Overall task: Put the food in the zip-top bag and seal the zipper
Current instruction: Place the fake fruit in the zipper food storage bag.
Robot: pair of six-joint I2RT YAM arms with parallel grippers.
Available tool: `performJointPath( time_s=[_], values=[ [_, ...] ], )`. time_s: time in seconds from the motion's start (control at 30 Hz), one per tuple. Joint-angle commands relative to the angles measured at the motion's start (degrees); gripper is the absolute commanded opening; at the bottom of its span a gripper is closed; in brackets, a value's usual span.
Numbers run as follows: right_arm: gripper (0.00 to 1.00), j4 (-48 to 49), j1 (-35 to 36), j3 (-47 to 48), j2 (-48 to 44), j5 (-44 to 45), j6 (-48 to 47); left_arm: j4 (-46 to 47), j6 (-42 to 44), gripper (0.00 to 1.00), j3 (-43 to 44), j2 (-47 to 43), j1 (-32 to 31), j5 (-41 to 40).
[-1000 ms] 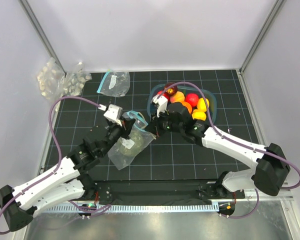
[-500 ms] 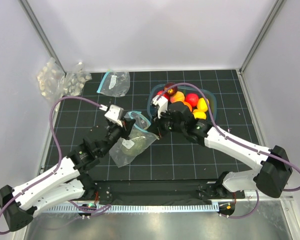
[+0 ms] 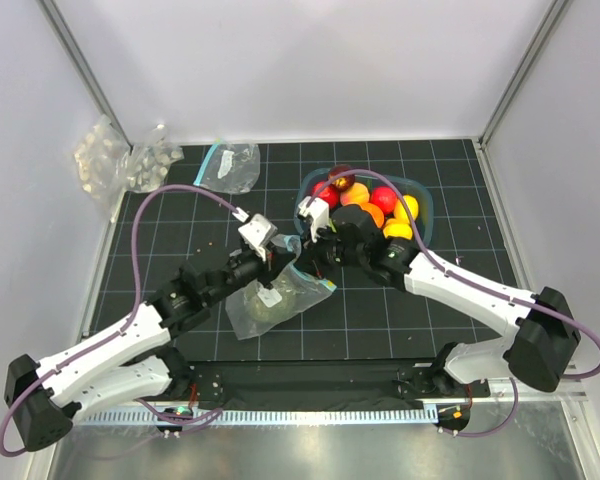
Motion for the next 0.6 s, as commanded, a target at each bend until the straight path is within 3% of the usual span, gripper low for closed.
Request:
performJointPath(
  time_s=[0.0,0.57],
  values=[
    [0.01,0.63,0.49,2.27,-1.17,1.27,-2.10,1.16,3.92,0.00,3.75,0.63,-0.41,10.56],
    [0.01,5.72,0.49,-3.17,-6.62,5.76,-6.15,-2.90,4.11,0.00,7.62,3.62,-0.85,18.66]
  ],
)
